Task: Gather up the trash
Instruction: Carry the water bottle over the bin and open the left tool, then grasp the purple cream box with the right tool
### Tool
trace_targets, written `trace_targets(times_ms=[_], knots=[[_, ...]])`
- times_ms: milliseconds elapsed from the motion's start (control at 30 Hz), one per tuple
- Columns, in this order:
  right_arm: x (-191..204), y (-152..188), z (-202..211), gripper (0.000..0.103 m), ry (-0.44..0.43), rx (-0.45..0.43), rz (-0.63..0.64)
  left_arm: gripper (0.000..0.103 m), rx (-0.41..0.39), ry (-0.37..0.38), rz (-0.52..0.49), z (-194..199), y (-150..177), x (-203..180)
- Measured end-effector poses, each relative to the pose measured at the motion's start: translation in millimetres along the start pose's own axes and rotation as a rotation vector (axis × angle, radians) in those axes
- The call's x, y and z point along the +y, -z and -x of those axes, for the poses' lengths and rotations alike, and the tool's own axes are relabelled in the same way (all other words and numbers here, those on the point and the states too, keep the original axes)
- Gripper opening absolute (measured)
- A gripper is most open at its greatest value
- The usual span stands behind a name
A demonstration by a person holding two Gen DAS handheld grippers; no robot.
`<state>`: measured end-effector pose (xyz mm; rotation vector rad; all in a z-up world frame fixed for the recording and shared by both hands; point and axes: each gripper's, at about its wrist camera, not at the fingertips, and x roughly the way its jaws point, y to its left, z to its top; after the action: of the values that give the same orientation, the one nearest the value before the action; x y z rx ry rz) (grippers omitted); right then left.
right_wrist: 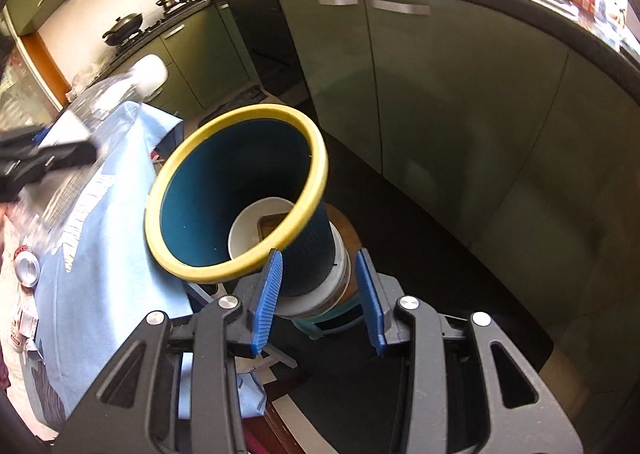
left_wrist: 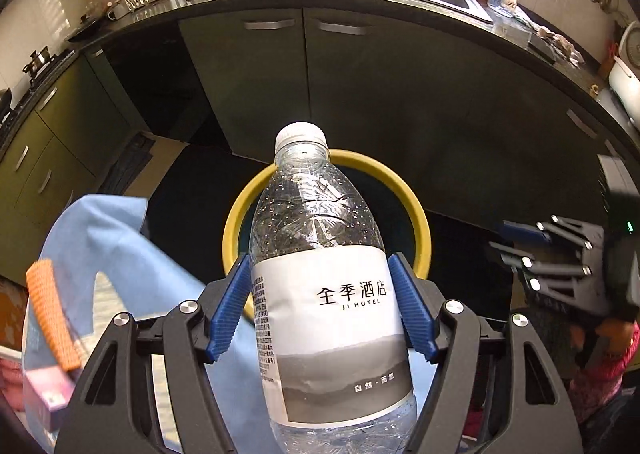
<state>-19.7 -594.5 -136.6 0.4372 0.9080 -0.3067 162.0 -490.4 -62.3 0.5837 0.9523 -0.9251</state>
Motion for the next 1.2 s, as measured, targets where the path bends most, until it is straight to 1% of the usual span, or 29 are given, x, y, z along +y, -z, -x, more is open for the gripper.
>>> trace_targets(times_ms=[100, 200, 233, 333, 500, 567, 667, 833, 933, 967, 1067, 1200], knots=[[-5, 1, -1, 0.037, 0.000, 0.003, -0.012, 0.070, -0.001, -0.014, 0.016, -16, -15, 3], [-4, 1, -2, 0.037, -0.007, 0.004, -0.012, 0.079, -0.021, -0.017, 0.045, -15, -21, 6], [-4, 2, -3, 0.037, -0.009, 0.005, -0.009, 0.081, -0.032, -0.012, 0.049, -10, -19, 6], [0, 2, -4, 0.037, -0.015, 0.008, -0.003, 0.083, -0.068, -0.023, 0.049, 16, -4, 11], [14, 4, -7, 0.037, -0.038, 0.014, 0.019, 0.090, -0.156, -0.029, 0.101, 75, 29, 23], [23, 5, -6, 0.037, -0.044, 0.016, 0.033, 0.090, -0.201, -0.052, 0.122, 102, 51, 30], [38, 4, -5, 0.037, -0.056, 0.019, 0.065, 0.094, -0.249, -0.087, 0.153, 136, 85, 39], [76, -1, 1, 0.037, -0.088, 0.006, 0.143, 0.096, -0.304, -0.138, 0.268, 180, 153, 68], [110, -4, 4, 0.039, -0.119, 0.001, 0.208, 0.098, -0.327, -0.190, 0.339, 199, 196, 87], [126, -5, 4, 0.039, -0.133, 0.002, 0.239, 0.098, -0.333, -0.218, 0.373, 207, 215, 97], [169, -5, 3, 0.039, -0.169, 0.007, 0.321, 0.098, -0.330, -0.288, 0.462, 223, 260, 121], [230, -7, 6, 0.039, -0.229, 0.004, 0.424, 0.098, -0.338, -0.353, 0.571, 240, 314, 154]])
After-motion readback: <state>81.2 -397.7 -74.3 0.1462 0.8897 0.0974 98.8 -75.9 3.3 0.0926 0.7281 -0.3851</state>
